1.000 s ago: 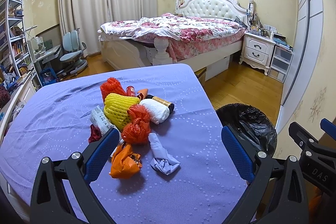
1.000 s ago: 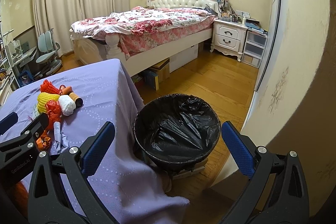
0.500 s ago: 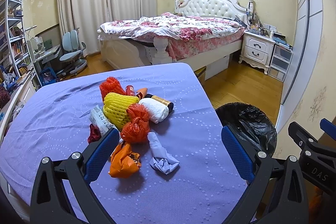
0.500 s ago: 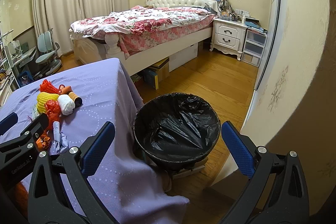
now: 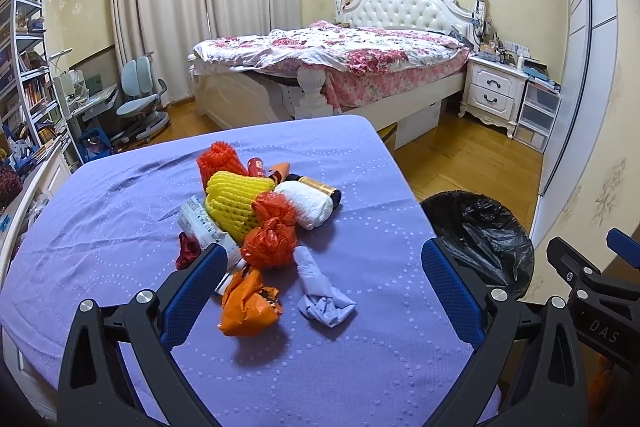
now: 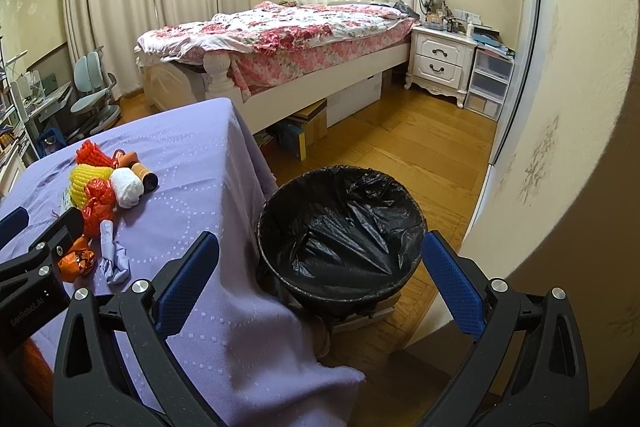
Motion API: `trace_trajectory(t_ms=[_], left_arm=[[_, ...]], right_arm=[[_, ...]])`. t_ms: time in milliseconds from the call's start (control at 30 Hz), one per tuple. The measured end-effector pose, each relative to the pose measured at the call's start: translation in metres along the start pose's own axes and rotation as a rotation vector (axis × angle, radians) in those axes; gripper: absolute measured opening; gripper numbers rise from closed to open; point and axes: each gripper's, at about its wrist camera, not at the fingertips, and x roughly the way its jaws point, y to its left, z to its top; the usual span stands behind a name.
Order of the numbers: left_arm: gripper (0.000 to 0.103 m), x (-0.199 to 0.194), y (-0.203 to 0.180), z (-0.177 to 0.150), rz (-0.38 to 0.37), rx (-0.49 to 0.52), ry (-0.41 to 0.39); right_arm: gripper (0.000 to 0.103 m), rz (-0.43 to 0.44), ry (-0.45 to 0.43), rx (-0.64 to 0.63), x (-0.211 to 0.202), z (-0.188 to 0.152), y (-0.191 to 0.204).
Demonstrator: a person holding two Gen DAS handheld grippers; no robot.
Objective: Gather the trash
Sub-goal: 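Move both tools toward the pile of trash on the table, then grasp the orange plastic bag with left tool while right tool grasps light blue cloth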
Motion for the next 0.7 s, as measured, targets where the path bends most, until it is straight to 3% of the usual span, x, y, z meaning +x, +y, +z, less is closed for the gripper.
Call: trace_trajectory(t_ms=[367, 500, 700], left_arm=[[0.093, 0.008, 0.037, -0.018, 0.053, -0.01, 0.063], [0.087, 0.014, 0.052, -0.026, 0.068, -0.034, 0.1], [0.082, 0.027, 0.058, -0.032, 0.073, -0.045, 0.145]], right_arm=[[0.098, 0.037, 0.042, -0.02, 0.006, -0.007, 0.015], [0.082, 0.06, 0.075, -0.034, 0.011, -0.01, 0.025], [0.082, 0.079, 0.104, -0.051, 0.023, -0.012, 0.031]])
